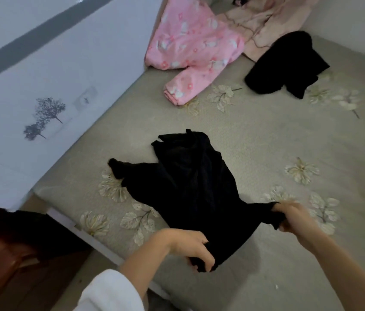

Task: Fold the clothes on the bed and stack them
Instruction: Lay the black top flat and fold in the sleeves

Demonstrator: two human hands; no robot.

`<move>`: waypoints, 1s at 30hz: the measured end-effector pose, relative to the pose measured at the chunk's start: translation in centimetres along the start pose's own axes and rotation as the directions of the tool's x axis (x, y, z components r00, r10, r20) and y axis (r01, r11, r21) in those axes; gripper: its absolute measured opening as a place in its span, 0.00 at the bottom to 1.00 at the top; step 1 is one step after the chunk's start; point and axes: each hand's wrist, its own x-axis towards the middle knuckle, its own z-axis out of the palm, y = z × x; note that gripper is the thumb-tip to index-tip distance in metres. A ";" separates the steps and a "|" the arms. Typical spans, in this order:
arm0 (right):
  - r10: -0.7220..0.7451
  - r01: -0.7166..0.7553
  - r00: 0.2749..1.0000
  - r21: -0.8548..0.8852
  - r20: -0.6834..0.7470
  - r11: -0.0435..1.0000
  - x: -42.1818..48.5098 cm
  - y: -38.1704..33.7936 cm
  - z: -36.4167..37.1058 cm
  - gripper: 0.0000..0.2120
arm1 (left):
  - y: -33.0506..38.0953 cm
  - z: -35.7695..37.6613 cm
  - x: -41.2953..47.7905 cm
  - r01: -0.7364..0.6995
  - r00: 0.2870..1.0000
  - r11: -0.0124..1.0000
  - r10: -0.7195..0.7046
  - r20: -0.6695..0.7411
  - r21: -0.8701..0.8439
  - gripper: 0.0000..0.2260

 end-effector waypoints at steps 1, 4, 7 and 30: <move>0.019 -0.014 0.997 -0.074 0.075 0.997 0.0 0.3 0.2 0.06 | -0.9 -0.3 0.4 0.054 0.998 0.996 -0.052 -0.035 0.070 0.03; 0.073 -0.038 0.987 -0.234 0.144 0.972 1.0 0.9 1.8 0.05 | -4.2 -2.9 0.7 0.228 0.940 0.945 -0.151 -0.307 0.234 0.14; 0.053 -0.030 0.995 -0.263 0.080 0.964 3.0 0.6 4.9 0.06 | -6.3 -7.2 0.2 0.249 0.849 0.954 -0.130 -0.513 0.170 0.21; -0.181 0.296 0.948 -0.937 0.263 0.184 14.7 -8.9 17.4 0.04 | -11.1 -21.6 -2.1 0.212 0.808 0.970 -0.244 -0.536 -0.121 0.09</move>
